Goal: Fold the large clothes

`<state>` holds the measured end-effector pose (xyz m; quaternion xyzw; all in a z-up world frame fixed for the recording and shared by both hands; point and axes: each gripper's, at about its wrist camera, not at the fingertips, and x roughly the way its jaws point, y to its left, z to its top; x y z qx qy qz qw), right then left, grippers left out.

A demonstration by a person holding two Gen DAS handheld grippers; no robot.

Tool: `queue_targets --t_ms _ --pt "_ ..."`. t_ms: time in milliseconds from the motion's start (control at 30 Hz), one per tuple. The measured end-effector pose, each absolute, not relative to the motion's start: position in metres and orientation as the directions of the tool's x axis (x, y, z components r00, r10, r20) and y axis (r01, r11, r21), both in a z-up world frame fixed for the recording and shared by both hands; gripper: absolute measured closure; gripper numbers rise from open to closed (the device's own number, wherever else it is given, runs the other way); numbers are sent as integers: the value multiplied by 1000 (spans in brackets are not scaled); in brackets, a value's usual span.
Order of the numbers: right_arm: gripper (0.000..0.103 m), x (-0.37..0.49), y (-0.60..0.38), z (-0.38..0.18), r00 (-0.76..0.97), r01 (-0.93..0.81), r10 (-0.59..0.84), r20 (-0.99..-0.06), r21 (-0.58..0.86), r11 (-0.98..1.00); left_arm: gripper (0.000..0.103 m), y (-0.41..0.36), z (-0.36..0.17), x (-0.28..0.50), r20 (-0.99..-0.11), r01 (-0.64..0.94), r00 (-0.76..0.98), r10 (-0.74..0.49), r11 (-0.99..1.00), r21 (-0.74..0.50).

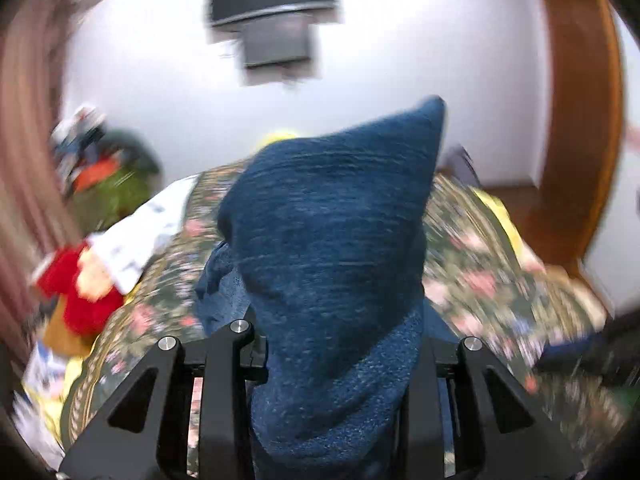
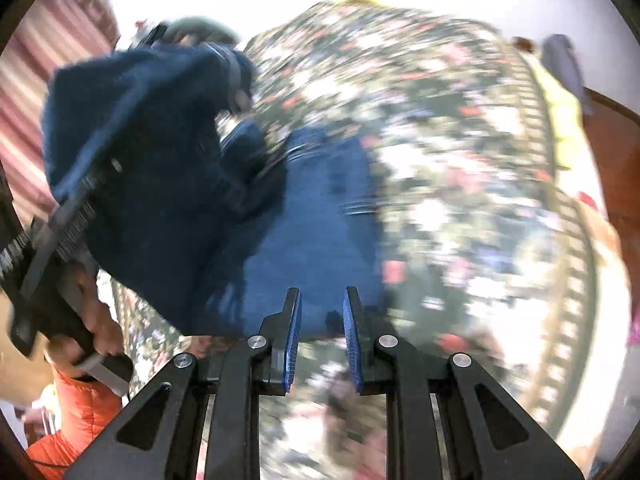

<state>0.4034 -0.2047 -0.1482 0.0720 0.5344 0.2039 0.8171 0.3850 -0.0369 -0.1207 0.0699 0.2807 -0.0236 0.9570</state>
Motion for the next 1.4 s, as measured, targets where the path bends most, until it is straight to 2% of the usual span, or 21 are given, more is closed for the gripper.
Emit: queue_targets --t_ms 133,233,333,433,500,600,667,833,1000,1133,1233,1333,1400 --pt "87 391 -252 -139 393 -183 399 -828 355 917 71 -83 -169 380 -667 264 742 -69 945 195" --pt "87 379 -268 -135 412 -160 367 -834 331 930 67 -94 -189 365 -692 301 721 -34 915 269" --pt "87 366 -272 -138 405 -169 365 -838 324 931 60 -85 -184 354 -711 324 700 -75 920 222" --pt "87 361 -264 -134 408 -200 365 -837 308 930 58 -75 -179 348 -730 321 676 -97 931 173" --pt "87 356 -253 -123 433 -236 365 -824 287 928 53 -63 -172 339 -742 328 656 -137 938 117" --pt "87 355 -237 -106 462 -291 390 -796 279 915 39 -50 -156 321 -740 347 644 -195 936 56" --pt "87 357 -222 -93 477 -329 411 -777 276 903 26 -38 -144 308 -718 330 667 -199 943 45" --pt "87 364 -179 -73 499 -411 429 -753 230 882 15 8 -118 298 -665 226 733 -143 973 38" --pt "87 373 -129 -81 488 -478 407 -772 154 865 14 49 -120 313 -662 96 749 -10 991 95" --pt "87 382 -101 -117 471 -489 302 -829 39 871 14 68 -152 335 -738 65 675 -16 997 38" --pt "87 383 -94 -150 516 -483 127 -847 -165 860 14 68 -190 346 -817 67 575 -51 998 -15" --pt "86 382 -106 -169 496 -489 115 -861 -168 856 13 67 -211 338 -812 53 577 -92 996 -76" --pt "70 383 -120 -178 480 -476 120 -869 -143 868 13 64 -215 331 -804 50 589 -83 997 -66"
